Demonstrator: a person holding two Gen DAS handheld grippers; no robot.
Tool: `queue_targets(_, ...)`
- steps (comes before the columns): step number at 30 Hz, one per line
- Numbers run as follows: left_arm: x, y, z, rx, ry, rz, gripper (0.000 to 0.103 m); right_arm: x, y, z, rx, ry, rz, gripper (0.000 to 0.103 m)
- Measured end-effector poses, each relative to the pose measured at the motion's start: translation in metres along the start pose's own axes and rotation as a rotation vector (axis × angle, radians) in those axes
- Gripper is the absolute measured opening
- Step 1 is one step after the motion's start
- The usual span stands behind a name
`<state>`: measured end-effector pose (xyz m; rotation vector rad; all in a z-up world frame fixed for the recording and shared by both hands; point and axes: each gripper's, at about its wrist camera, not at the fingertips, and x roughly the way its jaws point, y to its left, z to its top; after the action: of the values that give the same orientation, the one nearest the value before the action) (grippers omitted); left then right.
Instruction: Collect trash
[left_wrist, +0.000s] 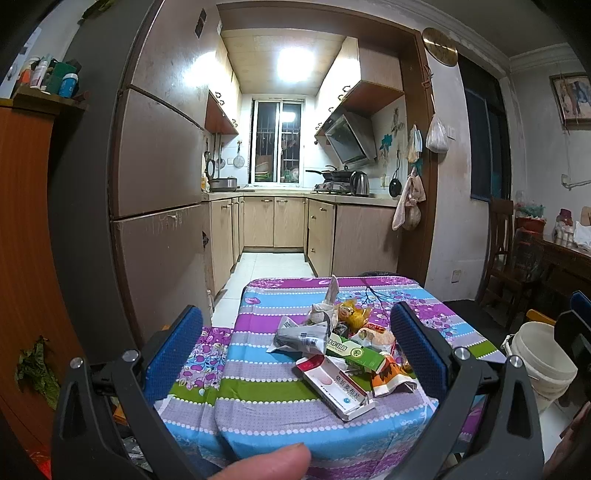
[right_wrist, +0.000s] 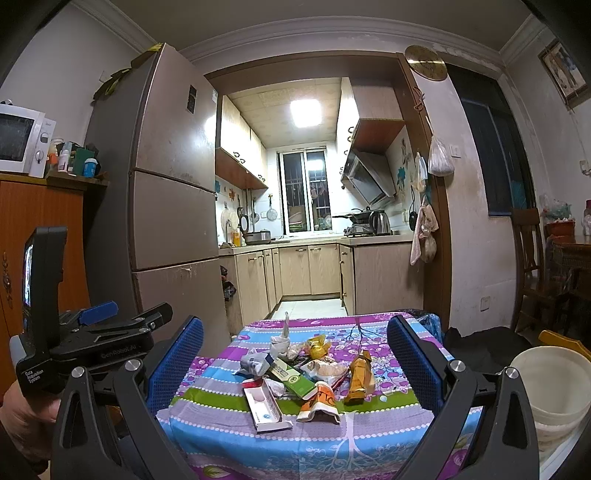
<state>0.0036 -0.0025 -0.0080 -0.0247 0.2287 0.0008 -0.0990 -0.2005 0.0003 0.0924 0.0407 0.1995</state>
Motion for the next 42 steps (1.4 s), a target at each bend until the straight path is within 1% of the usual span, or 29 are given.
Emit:
queue_targets(11, 0.0039, -0.0004, -0.0003, 0.011, 0.028, 0.005, 0.098, 0.0028, -0.0024, -0.0008, 0.011, 0.012, 0.004, 0.099)
queue_targets(22, 0.0050, -0.0003, 0.0008, 0.017, 0.041, 0.010, 0.098, 0.0043, -0.0022, -0.0009, 0.011, 0.019, 0.006, 0.099)
queue_targets(42, 0.0068, 0.0012, -0.0002, 0.019, 0.046, 0.013, 0.098, 0.0060, -0.0015, -0.0024, 0.010, 0.024, 0.005, 0.099)
